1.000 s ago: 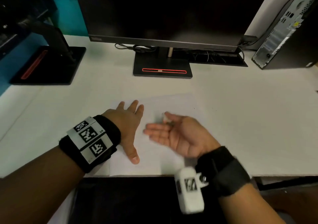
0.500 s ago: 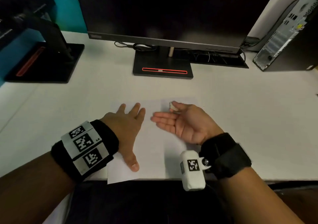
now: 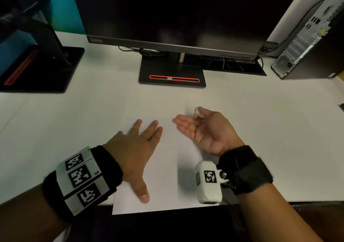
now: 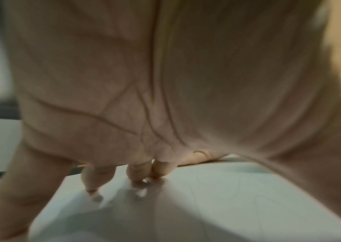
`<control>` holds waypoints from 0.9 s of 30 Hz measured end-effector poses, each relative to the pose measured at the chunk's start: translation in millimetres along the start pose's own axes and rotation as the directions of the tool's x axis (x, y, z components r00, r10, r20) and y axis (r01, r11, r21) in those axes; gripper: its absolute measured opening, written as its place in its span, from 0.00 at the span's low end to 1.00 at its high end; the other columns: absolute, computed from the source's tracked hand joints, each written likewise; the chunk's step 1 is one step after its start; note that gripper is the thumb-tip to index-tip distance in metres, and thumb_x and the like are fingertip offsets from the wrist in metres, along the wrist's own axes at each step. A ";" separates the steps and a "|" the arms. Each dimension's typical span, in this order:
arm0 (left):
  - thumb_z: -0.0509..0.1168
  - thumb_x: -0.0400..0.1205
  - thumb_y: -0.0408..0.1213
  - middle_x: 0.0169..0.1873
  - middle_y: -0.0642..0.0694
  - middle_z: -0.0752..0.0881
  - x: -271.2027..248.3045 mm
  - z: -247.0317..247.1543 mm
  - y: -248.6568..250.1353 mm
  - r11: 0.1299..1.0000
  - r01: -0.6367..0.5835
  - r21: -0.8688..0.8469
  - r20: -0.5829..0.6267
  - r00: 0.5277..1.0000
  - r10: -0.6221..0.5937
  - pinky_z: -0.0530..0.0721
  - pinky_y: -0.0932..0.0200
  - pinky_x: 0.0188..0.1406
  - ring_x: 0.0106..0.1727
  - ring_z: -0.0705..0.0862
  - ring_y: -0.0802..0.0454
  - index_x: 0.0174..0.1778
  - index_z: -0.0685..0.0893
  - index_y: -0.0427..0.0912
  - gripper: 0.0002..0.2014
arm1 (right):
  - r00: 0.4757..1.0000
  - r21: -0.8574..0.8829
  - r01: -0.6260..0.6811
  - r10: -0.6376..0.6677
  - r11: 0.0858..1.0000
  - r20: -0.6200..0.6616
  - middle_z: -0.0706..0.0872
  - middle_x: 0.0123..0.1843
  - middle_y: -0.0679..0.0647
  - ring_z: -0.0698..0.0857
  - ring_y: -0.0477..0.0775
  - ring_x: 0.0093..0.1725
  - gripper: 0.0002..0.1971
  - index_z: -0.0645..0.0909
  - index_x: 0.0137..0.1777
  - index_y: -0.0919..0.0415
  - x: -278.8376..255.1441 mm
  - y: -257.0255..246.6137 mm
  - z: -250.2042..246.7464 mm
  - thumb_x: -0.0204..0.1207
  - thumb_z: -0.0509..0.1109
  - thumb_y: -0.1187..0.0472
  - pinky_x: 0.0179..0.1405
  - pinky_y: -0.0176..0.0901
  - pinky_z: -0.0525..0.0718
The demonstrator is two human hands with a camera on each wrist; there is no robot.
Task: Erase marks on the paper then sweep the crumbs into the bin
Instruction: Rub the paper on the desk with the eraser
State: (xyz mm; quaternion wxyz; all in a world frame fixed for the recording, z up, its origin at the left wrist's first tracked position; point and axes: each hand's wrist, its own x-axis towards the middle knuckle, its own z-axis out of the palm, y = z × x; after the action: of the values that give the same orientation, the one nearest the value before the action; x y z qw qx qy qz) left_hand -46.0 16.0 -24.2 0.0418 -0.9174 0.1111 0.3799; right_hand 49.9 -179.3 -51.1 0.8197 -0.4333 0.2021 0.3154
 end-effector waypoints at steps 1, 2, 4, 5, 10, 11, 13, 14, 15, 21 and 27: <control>0.82 0.54 0.71 0.81 0.52 0.18 -0.1 0.8 -1.2 1.000 -0.004 0.000 -0.002 1.000 0.004 0.54 0.26 0.82 0.84 0.25 0.36 0.83 0.20 0.46 0.84 | 0.992 0.081 0.103 -0.097 0.991 -0.084 0.85 0.67 0.72 0.90 0.69 0.61 0.12 0.76 0.47 0.63 3.2 -12.4 -7.3 0.88 0.60 0.56 0.62 0.58 0.88; 0.82 0.54 0.71 0.81 0.52 0.18 -0.5 0.9 -1.3 1.000 -0.003 0.002 -0.003 1.000 0.003 0.54 0.27 0.81 0.84 0.25 0.36 0.82 0.20 0.46 0.84 | 0.966 0.144 0.220 -0.195 0.965 -0.169 0.85 0.65 0.70 0.90 0.68 0.59 0.11 0.76 0.45 0.62 3.9 -23.4 -14.9 0.88 0.62 0.57 0.64 0.58 0.87; 0.82 0.54 0.70 0.81 0.52 0.18 -0.8 0.7 0.4 1.000 -0.001 -0.001 -0.007 1.000 0.001 0.53 0.27 0.82 0.84 0.25 0.37 0.83 0.21 0.46 0.84 | 0.909 0.202 0.382 -0.327 0.902 -0.260 0.85 0.60 0.67 0.89 0.66 0.57 0.10 0.77 0.44 0.61 -4.8 -36.3 -24.1 0.86 0.64 0.58 0.61 0.54 0.89; 0.82 0.55 0.70 0.81 0.53 0.18 -1.6 -0.5 1.3 1.000 0.000 -0.010 -0.011 1.000 0.000 0.53 0.27 0.82 0.85 0.25 0.37 0.83 0.21 0.47 0.83 | 0.910 0.217 0.394 -0.345 0.893 -0.232 0.85 0.59 0.66 0.89 0.65 0.57 0.10 0.77 0.44 0.61 -11.5 -36.7 -24.3 0.87 0.64 0.58 0.58 0.52 0.90; 0.75 0.67 0.71 0.86 0.55 0.30 -6.4 -16.4 1.5 0.986 0.004 -0.164 -0.038 0.999 -0.011 0.54 0.43 0.86 0.88 0.33 0.44 0.88 0.33 0.51 0.68 | 0.997 -0.045 -0.027 0.030 0.999 0.072 0.84 0.66 0.75 0.89 0.67 0.61 0.20 0.80 0.62 0.76 -20.6 16.0 -2.1 0.87 0.62 0.56 0.61 0.52 0.89; 0.73 0.70 0.70 0.88 0.53 0.36 -6.1 -19.7 3.6 0.983 0.010 -0.182 -0.073 0.997 -0.024 0.56 0.47 0.86 0.89 0.40 0.44 0.90 0.39 0.51 0.63 | 0.992 -0.119 -0.076 0.087 0.990 0.095 0.84 0.67 0.74 0.88 0.67 0.63 0.23 0.78 0.66 0.79 -18.2 22.2 0.2 0.87 0.62 0.56 0.63 0.54 0.88; 0.73 0.74 0.66 0.88 0.50 0.54 -3.9 -24.7 10.0 0.984 0.025 -0.177 -0.166 0.985 -0.054 0.66 0.51 0.81 0.86 0.59 0.44 0.87 0.56 0.51 0.51 | 0.990 -0.129 -0.090 0.103 0.988 0.096 0.85 0.67 0.74 0.87 0.67 0.66 0.24 0.79 0.65 0.81 -13.3 15.6 -3.4 0.88 0.61 0.55 0.66 0.55 0.85; 0.75 0.74 0.64 0.85 0.50 0.62 -2.1 -25.4 12.6 0.985 0.032 -0.167 -0.206 0.976 -0.067 0.71 0.51 0.76 0.81 0.67 0.46 0.83 0.63 0.51 0.46 | 0.996 -0.084 -0.062 0.068 0.995 0.063 0.86 0.65 0.73 0.87 0.67 0.66 0.23 0.82 0.60 0.79 -9.5 4.2 -10.5 0.89 0.60 0.55 0.67 0.54 0.84; 0.76 0.73 0.62 0.81 0.50 0.68 -0.4 -25.2 14.2 0.986 0.043 -0.161 -0.229 0.970 -0.080 0.75 0.51 0.71 0.76 0.72 0.47 0.79 0.68 0.50 0.43 | 1.000 -0.023 -0.003 0.003 1.000 0.002 0.87 0.63 0.72 0.87 0.67 0.66 0.22 0.85 0.51 0.76 -5.6 -10.4 -20.1 0.89 0.59 0.55 0.68 0.55 0.84; 0.81 0.68 0.60 0.71 0.51 0.66 8.7 -19.0 10.8 0.977 0.078 -0.200 -0.248 0.960 -0.128 0.83 0.47 0.62 0.70 0.67 0.45 0.77 0.66 0.50 0.46 | 0.903 0.046 0.360 -0.335 0.932 -0.269 0.89 0.50 0.65 0.90 0.63 0.45 0.09 0.77 0.44 0.60 -16.3 -57.7 -51.9 0.86 0.64 0.58 0.54 0.52 0.91; 0.80 0.69 0.61 0.77 0.48 0.60 10.4 -18.5 11.1 0.973 0.102 -0.207 -0.232 0.961 -0.150 0.83 0.46 0.64 0.76 0.63 0.43 0.84 0.61 0.49 0.52 | 0.976 -0.905 0.186 -0.180 0.382 0.125 0.85 0.30 0.54 0.79 0.51 0.25 0.11 0.80 0.39 0.59 -29.3 -24.2 -2.9 0.82 0.69 0.56 0.26 0.41 0.78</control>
State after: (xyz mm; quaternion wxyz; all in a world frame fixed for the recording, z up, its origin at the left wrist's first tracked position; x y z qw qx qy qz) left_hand -28.8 0.4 -18.4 -0.0373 -0.9623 0.0191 0.2686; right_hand 45.4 -202.0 -20.8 0.4804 -0.8282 -0.0541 0.2833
